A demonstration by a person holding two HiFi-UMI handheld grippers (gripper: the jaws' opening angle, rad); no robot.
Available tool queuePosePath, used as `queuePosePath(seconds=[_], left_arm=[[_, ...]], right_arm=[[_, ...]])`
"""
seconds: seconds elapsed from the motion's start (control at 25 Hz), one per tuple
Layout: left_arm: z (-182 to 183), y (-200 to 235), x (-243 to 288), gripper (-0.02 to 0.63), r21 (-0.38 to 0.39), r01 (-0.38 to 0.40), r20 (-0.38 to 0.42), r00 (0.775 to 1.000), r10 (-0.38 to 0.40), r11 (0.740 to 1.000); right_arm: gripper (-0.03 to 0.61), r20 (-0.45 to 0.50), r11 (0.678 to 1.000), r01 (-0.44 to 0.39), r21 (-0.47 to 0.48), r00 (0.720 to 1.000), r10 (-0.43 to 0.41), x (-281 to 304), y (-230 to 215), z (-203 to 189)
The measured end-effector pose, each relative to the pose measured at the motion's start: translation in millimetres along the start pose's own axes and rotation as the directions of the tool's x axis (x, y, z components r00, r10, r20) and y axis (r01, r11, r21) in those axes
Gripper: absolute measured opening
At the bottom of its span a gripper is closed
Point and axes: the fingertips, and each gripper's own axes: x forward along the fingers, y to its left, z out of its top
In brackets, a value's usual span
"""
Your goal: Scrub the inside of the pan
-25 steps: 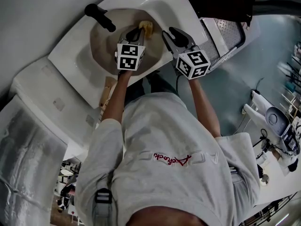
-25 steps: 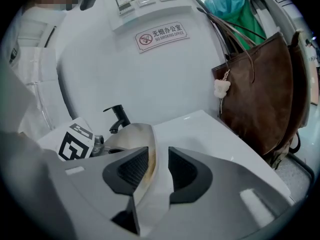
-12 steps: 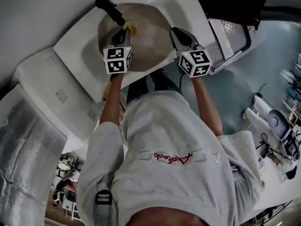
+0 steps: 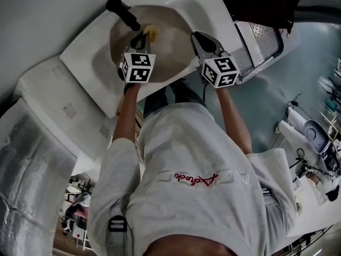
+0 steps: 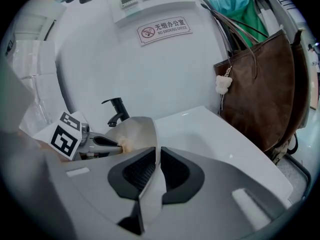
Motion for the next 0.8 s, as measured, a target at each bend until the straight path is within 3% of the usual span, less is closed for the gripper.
queuePosePath(seconds=[0.08, 0.16, 0.28, 0.36, 0.44, 0.52, 0.8], left_arm=[[0, -7, 4, 0.021, 0.178, -0.005, -0.033, 0.999, 0.011, 0.984], [-2, -13, 6, 0.021, 0.328, -0.014, -0.059, 0.998, 0.035, 0.944], [-8, -20, 11, 0.021, 0.528, -0.027, -0.088, 0.992, 0.087, 0.849], [-11, -23, 13, 0.021, 0.621, -0.029, -0.099, 0.988, 0.115, 0.784], [-10, -23, 13, 0.021, 0.663, -0.028, -0.102, 0.987, 0.126, 0.748], [-8, -20, 13, 0.020, 0.684, -0.028, -0.102, 0.986, 0.134, 0.729], [-6, 1, 24, 0.020, 0.714, -0.002, -0.130, 0.982, 0.135, 0.700]], right_arm=[[0.040, 0.003, 1.000, 0.000, 0.005, 1.000, 0.000, -1, -1, 0], [0.040, 0.004, 1.000, -0.002, 0.011, 1.000, 0.002, -1, 0, 0], [0.040, 0.003, 1.000, -0.006, 0.012, 1.000, 0.006, 0, 0, 0], [0.040, 0.001, 1.000, -0.010, 0.014, 1.000, 0.010, 0, 0, 0], [0.040, 0.000, 1.000, -0.014, 0.014, 1.000, 0.014, 0, -1, 0], [0.040, -0.002, 1.000, -0.017, 0.012, 1.000, 0.017, 0, 0, 0], [0.040, -0.006, 1.000, -0.021, 0.007, 1.000, 0.021, 1, 0, 0]])
